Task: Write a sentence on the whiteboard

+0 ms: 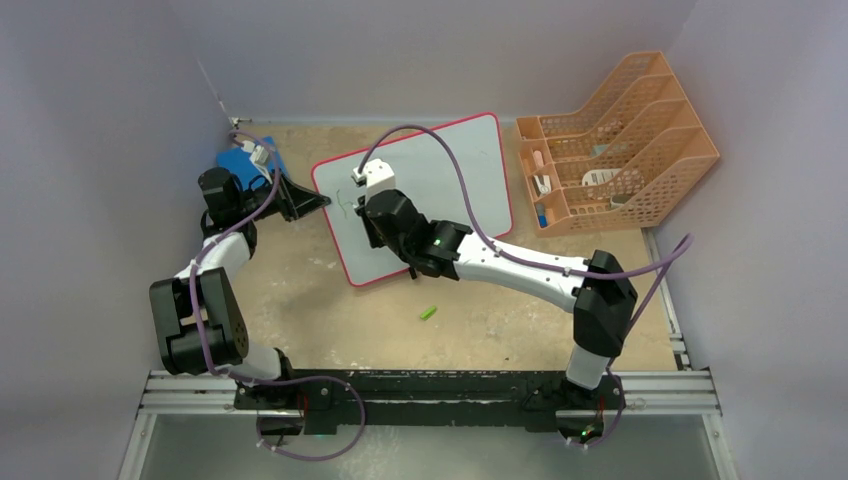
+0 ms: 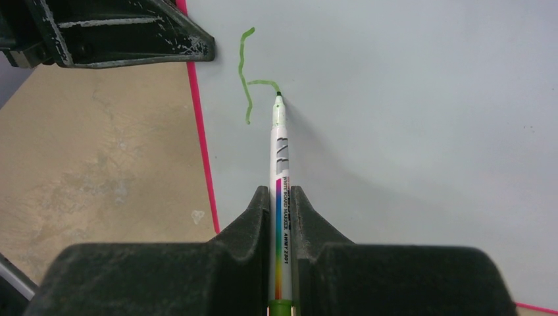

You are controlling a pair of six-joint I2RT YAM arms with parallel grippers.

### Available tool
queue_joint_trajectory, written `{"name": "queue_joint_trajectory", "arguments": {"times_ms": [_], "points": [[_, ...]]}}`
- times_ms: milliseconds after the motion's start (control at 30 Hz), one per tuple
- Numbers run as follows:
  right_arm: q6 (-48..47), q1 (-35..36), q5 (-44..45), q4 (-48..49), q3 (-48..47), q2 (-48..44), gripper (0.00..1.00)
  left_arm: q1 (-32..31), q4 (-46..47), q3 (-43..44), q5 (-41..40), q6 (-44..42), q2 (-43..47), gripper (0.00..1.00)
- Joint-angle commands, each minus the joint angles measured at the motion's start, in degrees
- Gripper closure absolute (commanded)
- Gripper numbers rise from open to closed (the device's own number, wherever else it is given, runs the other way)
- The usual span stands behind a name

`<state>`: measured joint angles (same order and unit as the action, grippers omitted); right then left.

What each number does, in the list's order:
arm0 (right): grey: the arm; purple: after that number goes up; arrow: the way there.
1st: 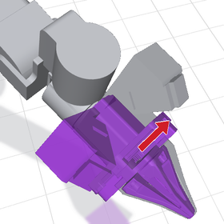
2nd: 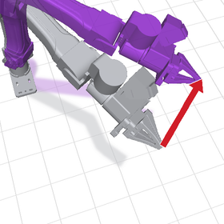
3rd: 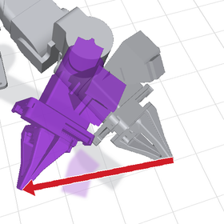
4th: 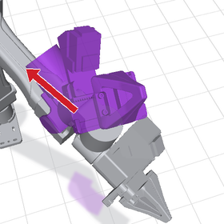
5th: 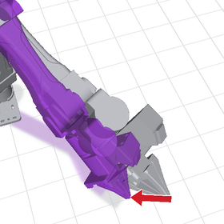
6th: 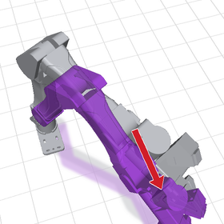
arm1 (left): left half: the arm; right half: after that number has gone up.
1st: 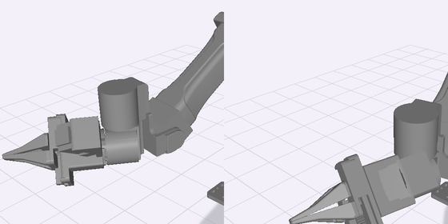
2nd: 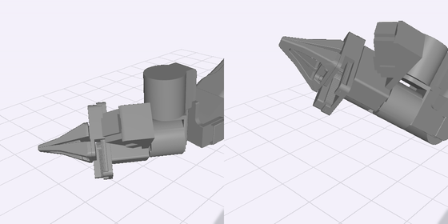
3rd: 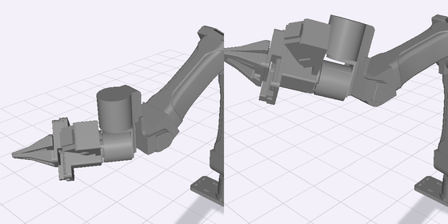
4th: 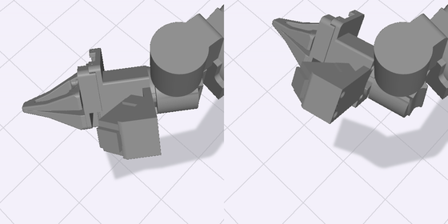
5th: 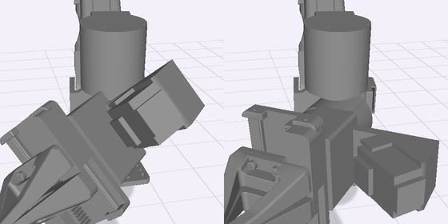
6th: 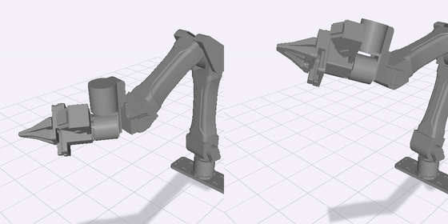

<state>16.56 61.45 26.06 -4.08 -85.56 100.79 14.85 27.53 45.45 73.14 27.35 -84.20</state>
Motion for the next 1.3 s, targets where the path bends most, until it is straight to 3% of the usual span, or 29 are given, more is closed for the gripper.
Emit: {"name": "queue_joint_trajectory", "arguments": {"times_ms": [0, 1267], "points": [[1.34, -0.63, 1.44, -0.16, 1.06, -2.83, 1.0, -1.1, -0.23, 1.46, 1.21, -2.04, 0.71, 1.0], [2.57, -0.46, -0.12, -1.58, 4.15, -4.2, 1.0, -1.31, -0.3, 1.43, 1.12, -2.04, 0.71, 1.0]]}}
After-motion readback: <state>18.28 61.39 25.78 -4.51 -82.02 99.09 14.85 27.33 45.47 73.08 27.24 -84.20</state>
